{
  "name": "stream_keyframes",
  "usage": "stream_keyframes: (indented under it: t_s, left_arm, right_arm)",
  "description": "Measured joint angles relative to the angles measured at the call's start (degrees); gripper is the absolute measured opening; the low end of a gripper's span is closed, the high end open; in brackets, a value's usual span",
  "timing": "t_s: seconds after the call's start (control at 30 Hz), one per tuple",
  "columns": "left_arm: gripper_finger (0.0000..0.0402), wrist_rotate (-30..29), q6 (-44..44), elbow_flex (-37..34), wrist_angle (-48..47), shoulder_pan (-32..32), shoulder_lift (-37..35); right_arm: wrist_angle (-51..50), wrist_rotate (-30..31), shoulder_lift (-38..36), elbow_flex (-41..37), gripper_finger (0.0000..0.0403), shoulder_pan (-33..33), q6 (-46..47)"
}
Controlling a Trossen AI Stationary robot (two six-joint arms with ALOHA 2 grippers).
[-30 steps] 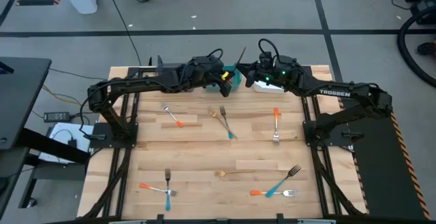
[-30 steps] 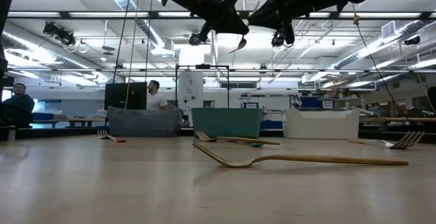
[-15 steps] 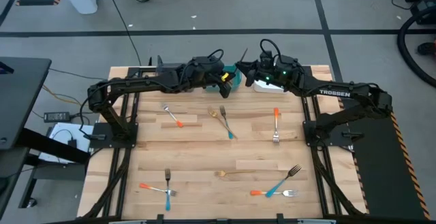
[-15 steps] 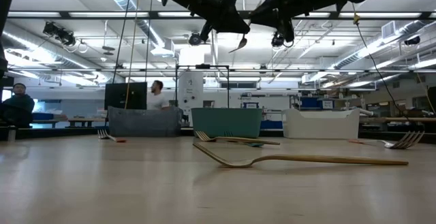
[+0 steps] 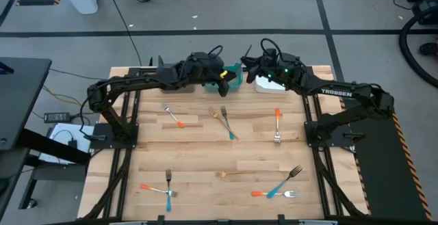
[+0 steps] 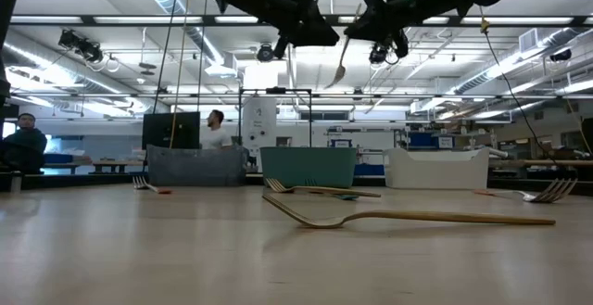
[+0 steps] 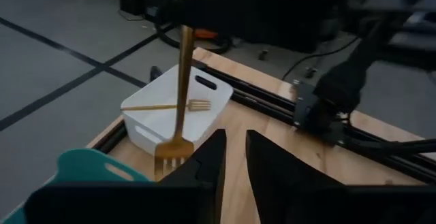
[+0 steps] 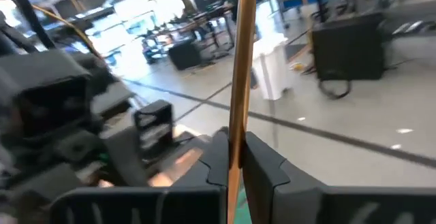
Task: Sort silverware by color (type)
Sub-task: Put the bottom left gold fork into the white bin, then put the top right orange fork into the blue bin
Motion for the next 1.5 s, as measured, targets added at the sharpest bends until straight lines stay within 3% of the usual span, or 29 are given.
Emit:
stream_keyframes:
  t_s: [0.33,0.63,0.87,1.07,1.3,1.5]
  left_arm:
    - [0.009,1.6,3.9,0.0,-4.5,7.2,0.0]
    - [0.0091,1.4,1.0,0.0,-5.5,11.2,0.0]
    - [0.0091,-0.4,-0.6,0.0,-6.1,13.1,0.2]
    - [0.0091,-0.6,-0.6,0.0,-6.3,13.6,0.3]
    - [0.0091,-0.6,0.4,0.0,-12.1,13.8,-0.1]
    - [0.0091,-0.7,3.8,0.0,-30.9,14.2,-5.4]
  right_arm:
    - [-19.4,-0.3,-0.5,0.0,0.0024,-10.6,-11.0]
    - [-25.2,-1.1,-0.5,0.0,0.0024,-18.7,-25.6]
    - [-37.8,-2.3,0.3,0.0,0.0025,-23.6,-32.0]
    - [-40.2,-2.3,2.8,0.0,0.0089,-24.4,-37.8]
    - [-41.0,3.2,4.3,0.0,0.0128,-24.1,-36.7]
    - [-41.1,5.1,-2.1,0.0,0.0131,-22.0,-28.9]
